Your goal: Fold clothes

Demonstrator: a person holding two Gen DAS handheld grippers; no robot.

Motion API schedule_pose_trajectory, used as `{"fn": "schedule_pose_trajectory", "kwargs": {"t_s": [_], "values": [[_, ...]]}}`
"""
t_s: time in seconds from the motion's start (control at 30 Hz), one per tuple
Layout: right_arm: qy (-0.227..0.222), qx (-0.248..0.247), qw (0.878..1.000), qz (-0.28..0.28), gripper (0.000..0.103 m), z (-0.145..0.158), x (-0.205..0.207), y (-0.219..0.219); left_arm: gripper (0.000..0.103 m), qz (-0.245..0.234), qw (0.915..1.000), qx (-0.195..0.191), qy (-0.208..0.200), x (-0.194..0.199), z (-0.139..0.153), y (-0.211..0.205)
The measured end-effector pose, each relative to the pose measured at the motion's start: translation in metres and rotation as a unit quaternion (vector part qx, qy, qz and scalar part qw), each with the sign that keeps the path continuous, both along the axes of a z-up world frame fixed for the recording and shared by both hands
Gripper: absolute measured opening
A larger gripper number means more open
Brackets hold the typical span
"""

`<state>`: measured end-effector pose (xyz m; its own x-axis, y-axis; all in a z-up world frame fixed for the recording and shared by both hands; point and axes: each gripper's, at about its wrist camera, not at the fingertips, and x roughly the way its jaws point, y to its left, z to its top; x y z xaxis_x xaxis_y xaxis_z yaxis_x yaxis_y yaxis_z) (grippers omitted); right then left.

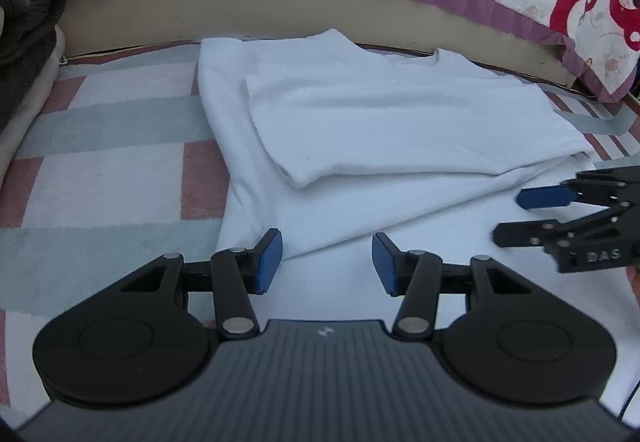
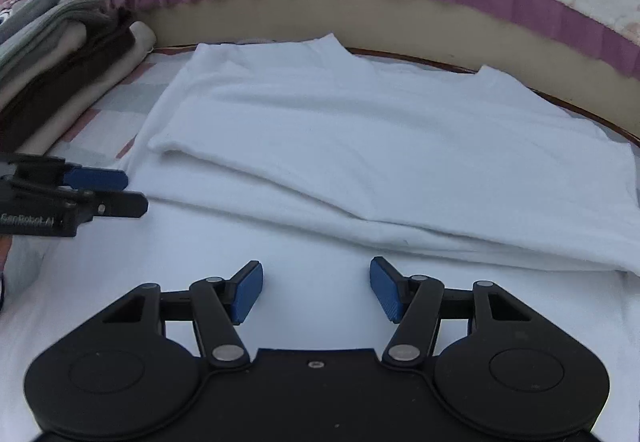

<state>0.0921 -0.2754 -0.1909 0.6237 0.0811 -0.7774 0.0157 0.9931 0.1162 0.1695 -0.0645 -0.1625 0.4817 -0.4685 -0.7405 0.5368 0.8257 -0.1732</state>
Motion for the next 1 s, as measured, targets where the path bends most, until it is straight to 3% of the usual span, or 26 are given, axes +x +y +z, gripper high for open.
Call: {"fn": "schedule_pose_trajectory", "kwargs": {"t_s": [0.13, 0.23, 0.33, 0.43, 0.57, 0.67, 0.73, 0.9, 1.0], "values": [[-0.050, 0.065, 0.996, -0.034, 0.063, 0.013, -0.002, -0.018, 0.049, 0.000, 1.0000, 0.006, -0.001, -0.001, 0.001, 0.000], [-0.064, 0.061, 0.996, 0.004, 0.064, 0.017, 0.012, -0.010, 0.049, 0.003, 1.0000, -0.007, 0.002, 0.000, 0.000, 0.004], [-0.044, 0.126, 0.989, 0.069, 0.059, 0.009, 0.031, -0.001, 0.049, 0.007, 0.9998, -0.014, 0.015, 0.002, 0.002, 0.007], [-0.009, 0.072, 0.995, 0.062, 0.061, -0.003, 0.045, 0.010, 0.049, 0.013, 0.9994, -0.012, 0.031, 0.005, 0.003, 0.008], [-0.018, 0.049, 0.997, 0.060, 0.061, -0.004, 0.021, 0.002, 0.049, 0.012, 0.9993, 0.017, 0.031, 0.002, 0.002, 0.008], [-0.007, 0.009, 0.996, 0.083, 0.064, -0.001, 0.002, 0.005, 0.049, 0.022, 0.9987, -0.015, 0.044, 0.006, 0.009, 0.016], [0.007, -0.002, 0.996, 0.092, 0.064, 0.003, -0.008, 0.003, 0.049, 0.024, 0.9971, -0.057, 0.045, 0.010, 0.018, 0.022], [-0.043, -0.026, 0.999, -0.014, 0.065, 0.019, -0.031, -0.047, 0.051, 0.056, 0.9881, -0.139, 0.036, 0.023, 0.024, 0.028], [-0.057, -0.062, 0.995, -0.062, 0.065, 0.020, -0.039, -0.077, 0.056, 0.087, 0.9817, -0.153, 0.072, 0.037, 0.004, 0.015]]}}
